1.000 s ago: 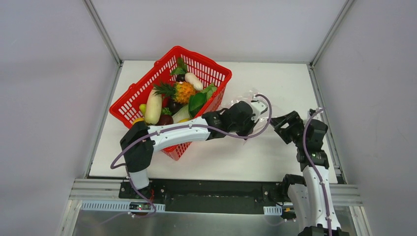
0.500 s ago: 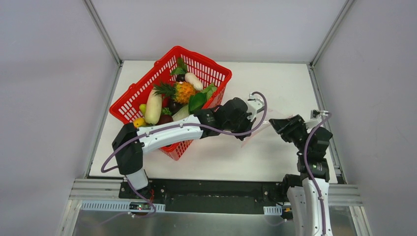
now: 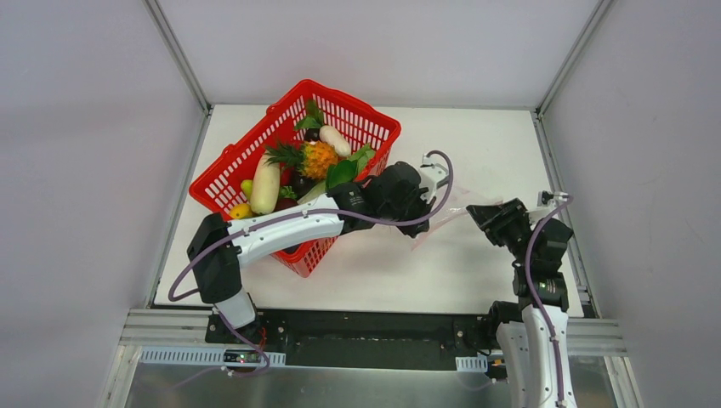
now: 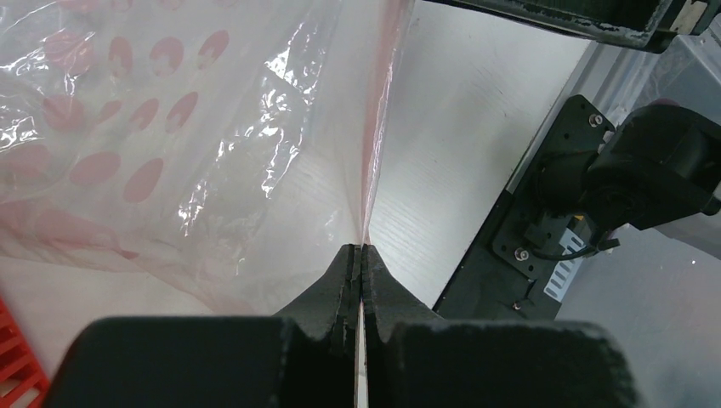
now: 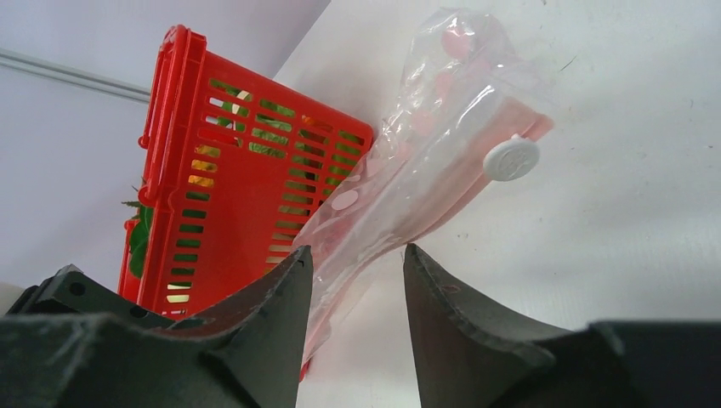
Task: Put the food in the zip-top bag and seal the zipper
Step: Pick up the zipper food storage bag at the center of the board.
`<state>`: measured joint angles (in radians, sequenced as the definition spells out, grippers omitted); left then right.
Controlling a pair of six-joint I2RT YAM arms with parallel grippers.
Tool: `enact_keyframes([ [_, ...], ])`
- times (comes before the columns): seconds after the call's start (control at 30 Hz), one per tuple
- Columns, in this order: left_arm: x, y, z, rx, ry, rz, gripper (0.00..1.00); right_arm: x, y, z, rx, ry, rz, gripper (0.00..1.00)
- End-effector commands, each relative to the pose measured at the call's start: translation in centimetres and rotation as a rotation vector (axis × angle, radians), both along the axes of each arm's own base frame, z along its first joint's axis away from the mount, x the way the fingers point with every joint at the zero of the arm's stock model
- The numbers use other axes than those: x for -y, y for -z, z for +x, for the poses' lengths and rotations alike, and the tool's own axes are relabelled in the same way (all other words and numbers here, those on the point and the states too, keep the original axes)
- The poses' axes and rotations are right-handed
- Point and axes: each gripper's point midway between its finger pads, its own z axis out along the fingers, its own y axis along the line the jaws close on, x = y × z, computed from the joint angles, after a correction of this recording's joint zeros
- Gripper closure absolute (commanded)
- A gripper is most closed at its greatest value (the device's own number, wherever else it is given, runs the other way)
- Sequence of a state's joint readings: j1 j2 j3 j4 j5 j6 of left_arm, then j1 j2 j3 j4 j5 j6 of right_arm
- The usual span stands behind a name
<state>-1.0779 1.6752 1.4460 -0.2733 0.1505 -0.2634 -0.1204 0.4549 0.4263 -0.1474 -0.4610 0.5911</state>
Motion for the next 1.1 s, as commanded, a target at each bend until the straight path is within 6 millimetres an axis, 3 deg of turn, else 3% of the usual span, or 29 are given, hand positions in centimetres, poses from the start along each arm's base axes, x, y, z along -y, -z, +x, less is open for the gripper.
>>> enact_keyframes([
  [0.0, -0.4, -3.1, 0.8, -0.002, -0.048, -0.092, 1.0, 1.0, -0.8, 0.4, 0.018, 0.069, -0.002, 0.54],
  [0.23, -0.6, -3.8, 1.6, -0.022, -0.079, -0.148, 1.0, 1.1, -0.9, 0.5, 0.005, 0.083, 0.015, 0.63],
  [0.33, -0.5, -4.0, 1.4, -0.035, -0.066, -0.16, 1.0, -0.3, -1.8, 0.3, 0.051, 0.0, 0.047, 0.6],
  [0.47, -0.6, -3.9, 1.1, -0.047, -0.061, -0.161, 1.0, 0.5, -1.6, 0.7, 0.038, 0.064, 0.074, 0.52],
  [0.73, -2.0, -3.2, 0.8, -0.045, -0.09, -0.155, 1.0, -0.1, -3.2, 1.9, 0.097, 0.019, 0.114, 0.52],
  [0.87, -2.3, -3.4, 0.4, -0.042, -0.081, -0.165, 1.0, 0.6, -2.6, 2.3, 0.096, 0.068, 0.125, 0.54],
  [1.07, -2.2, -3.7, 0.1, -0.045, -0.063, -0.172, 1.0, 0.1, -1.9, 2.5, 0.074, 0.039, 0.158, 0.53],
])
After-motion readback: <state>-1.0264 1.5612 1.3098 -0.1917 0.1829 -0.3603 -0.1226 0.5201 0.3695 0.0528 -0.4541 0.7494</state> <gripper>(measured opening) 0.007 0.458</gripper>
